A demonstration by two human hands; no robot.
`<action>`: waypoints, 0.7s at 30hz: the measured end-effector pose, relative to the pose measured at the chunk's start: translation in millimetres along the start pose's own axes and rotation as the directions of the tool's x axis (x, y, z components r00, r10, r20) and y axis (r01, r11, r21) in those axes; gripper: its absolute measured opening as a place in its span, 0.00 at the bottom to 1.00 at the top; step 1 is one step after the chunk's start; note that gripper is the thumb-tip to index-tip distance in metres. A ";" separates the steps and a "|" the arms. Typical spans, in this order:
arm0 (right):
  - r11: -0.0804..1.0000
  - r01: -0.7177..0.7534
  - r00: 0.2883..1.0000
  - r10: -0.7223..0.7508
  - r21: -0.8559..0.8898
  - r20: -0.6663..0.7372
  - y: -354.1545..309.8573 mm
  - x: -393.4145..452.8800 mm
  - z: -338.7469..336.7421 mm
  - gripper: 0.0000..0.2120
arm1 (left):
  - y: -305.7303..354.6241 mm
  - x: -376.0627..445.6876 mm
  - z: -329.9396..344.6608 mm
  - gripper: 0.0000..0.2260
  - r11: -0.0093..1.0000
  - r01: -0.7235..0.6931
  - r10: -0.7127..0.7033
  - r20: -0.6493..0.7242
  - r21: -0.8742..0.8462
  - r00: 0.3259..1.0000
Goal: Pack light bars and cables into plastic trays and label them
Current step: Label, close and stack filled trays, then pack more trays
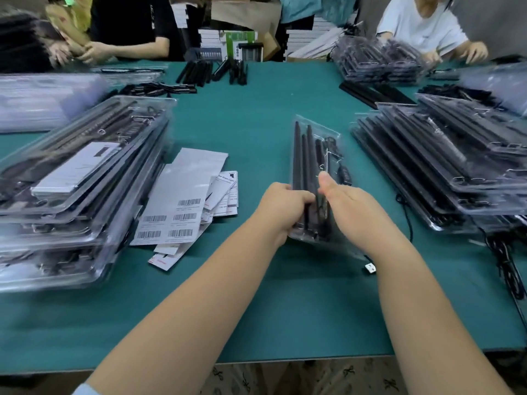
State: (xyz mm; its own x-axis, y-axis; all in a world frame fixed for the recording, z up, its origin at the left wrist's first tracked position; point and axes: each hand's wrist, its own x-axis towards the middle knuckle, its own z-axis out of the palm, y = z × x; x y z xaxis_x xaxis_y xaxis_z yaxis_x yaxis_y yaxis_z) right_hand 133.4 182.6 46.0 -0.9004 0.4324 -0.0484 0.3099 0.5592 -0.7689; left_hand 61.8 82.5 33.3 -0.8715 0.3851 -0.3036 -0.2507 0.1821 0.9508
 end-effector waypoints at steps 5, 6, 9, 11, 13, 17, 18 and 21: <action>0.991 0.109 0.984 -0.118 0.075 0.132 -18.6 -0.2 21.9 0.32 | -8.3 -8.6 -44.8 0.06 0.998 -0.057 0.055 -0.113 -0.017 0.992; 0.988 0.119 0.979 -0.133 0.095 0.154 -22.9 -1.2 27.6 0.31 | -9.3 -9.2 -53.9 0.08 0.998 -0.065 0.063 -0.129 -0.015 0.990; 0.977 0.171 0.962 -0.194 0.131 0.191 -31.5 -5.8 41.7 0.27 | -10.1 -10.0 -74.9 0.12 0.995 -0.101 0.101 -0.147 0.009 0.984; 0.970 0.226 0.947 -0.239 0.085 0.213 -33.7 -11.5 45.2 0.20 | -11.8 -9.1 -81.4 0.15 0.977 -0.156 0.181 -0.182 0.147 0.966; 0.968 0.250 0.943 -0.239 -0.020 0.231 -28.0 -18.8 44.1 0.22 | -15.1 -11.9 -81.4 0.08 0.917 -0.203 0.284 -0.204 0.344 0.937; 0.939 0.237 0.968 -0.207 -0.248 0.141 -4.0 -47.7 26.2 0.33 | -28.9 -15.4 -75.5 0.24 0.807 -0.236 0.371 -0.154 0.542 0.916; 0.916 0.214 0.976 -0.185 -0.338 0.116 4.1 -56.4 20.3 0.33 | -30.9 -16.1 -74.0 0.24 0.802 -0.246 0.389 -0.164 0.544 0.906; 0.803 0.089 0.996 -0.065 -0.589 0.063 31.5 -81.5 5.1 0.24 | -35.8 -17.7 -72.8 0.22 0.789 -0.261 0.419 -0.175 0.556 0.891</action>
State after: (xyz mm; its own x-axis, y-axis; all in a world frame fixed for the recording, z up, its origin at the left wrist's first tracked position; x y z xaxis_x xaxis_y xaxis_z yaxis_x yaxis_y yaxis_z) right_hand 215.0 161.4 22.5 -0.9360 0.3499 -0.0387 0.3483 0.9045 -0.2461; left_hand 55.6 3.3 9.1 -0.9554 0.2607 0.1385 0.2643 0.5462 0.7949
